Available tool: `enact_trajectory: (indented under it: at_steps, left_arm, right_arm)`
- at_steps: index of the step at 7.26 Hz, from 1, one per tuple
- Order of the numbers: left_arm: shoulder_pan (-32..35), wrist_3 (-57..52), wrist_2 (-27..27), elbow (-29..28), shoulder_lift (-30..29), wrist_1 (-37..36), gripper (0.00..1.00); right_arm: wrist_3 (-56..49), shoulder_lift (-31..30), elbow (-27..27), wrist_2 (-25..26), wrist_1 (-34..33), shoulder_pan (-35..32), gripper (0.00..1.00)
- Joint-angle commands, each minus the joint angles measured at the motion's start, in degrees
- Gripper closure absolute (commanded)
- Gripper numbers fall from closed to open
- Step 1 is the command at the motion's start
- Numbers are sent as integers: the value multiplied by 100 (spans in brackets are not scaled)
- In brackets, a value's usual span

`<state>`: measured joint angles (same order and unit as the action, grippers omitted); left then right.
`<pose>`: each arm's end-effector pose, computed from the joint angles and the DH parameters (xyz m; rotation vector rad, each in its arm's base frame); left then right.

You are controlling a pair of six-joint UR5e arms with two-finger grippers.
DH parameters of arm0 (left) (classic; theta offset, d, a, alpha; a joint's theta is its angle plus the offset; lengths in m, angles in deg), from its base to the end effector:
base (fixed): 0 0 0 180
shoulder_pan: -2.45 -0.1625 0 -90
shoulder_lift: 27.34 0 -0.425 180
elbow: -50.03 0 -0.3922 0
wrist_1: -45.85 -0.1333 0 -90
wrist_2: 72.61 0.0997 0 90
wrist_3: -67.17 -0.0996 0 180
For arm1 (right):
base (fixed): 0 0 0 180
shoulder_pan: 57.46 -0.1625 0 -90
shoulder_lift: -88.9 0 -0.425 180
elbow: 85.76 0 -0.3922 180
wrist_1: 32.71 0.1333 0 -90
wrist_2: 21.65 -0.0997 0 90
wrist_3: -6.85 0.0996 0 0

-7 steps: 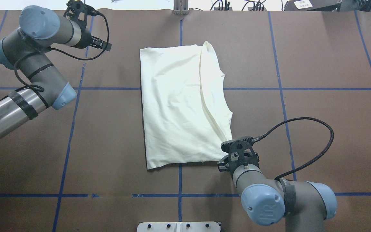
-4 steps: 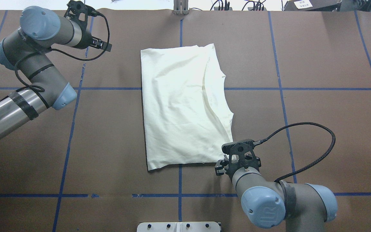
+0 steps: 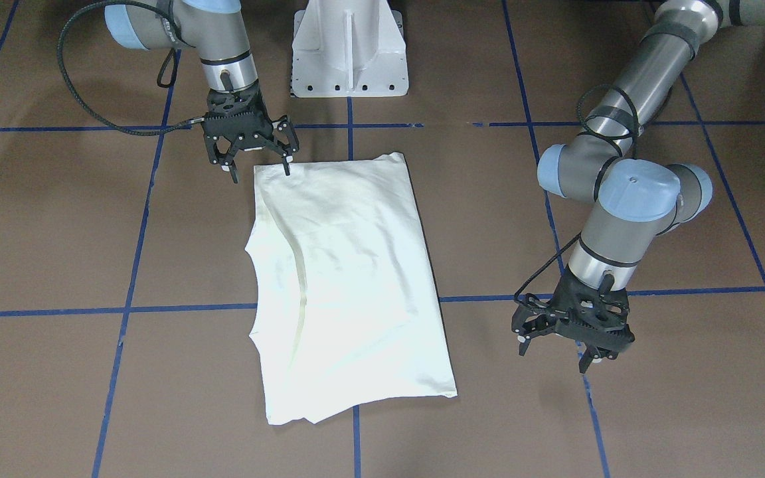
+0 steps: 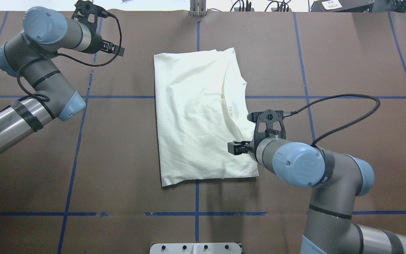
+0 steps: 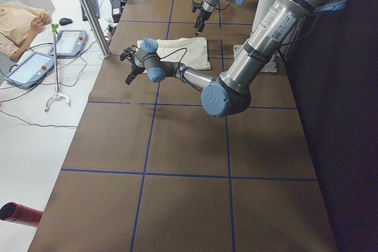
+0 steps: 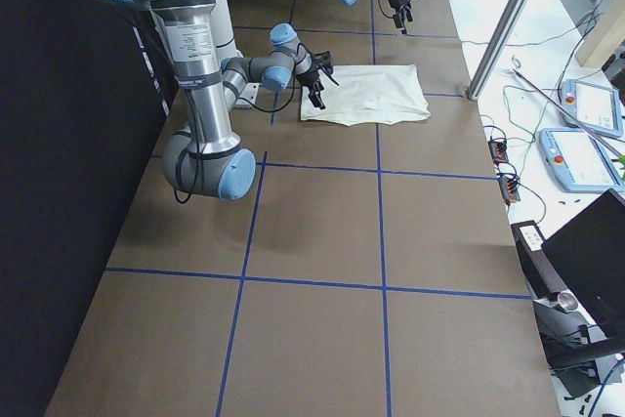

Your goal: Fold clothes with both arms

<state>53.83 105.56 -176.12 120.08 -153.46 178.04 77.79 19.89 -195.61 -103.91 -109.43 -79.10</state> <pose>0.3896 -0.6640 0.3625 0.6594 0.7994 0.1237 -0.4918 -0.3530 0.2799 0.4452 -0.8411 0.1054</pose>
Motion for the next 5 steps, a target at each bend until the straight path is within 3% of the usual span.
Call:
enact_trajectory:
  at_steps: [1, 3, 5]
  left_arm:
    - [-14, 10, -3, 35, 8, 0, 0]
    - [-14, 10, -3, 35, 9, 0, 0]
    - [-31, 19, -3, 26, 9, 0, 0]
  right_arm:
    - [-185, 1078, 1450, -299, 26, -655, 0]
    - [-790, 1731, 2612, -571, 0, -1025, 0]
    - [-862, 1830, 2758, -633, -183, -1053, 0]
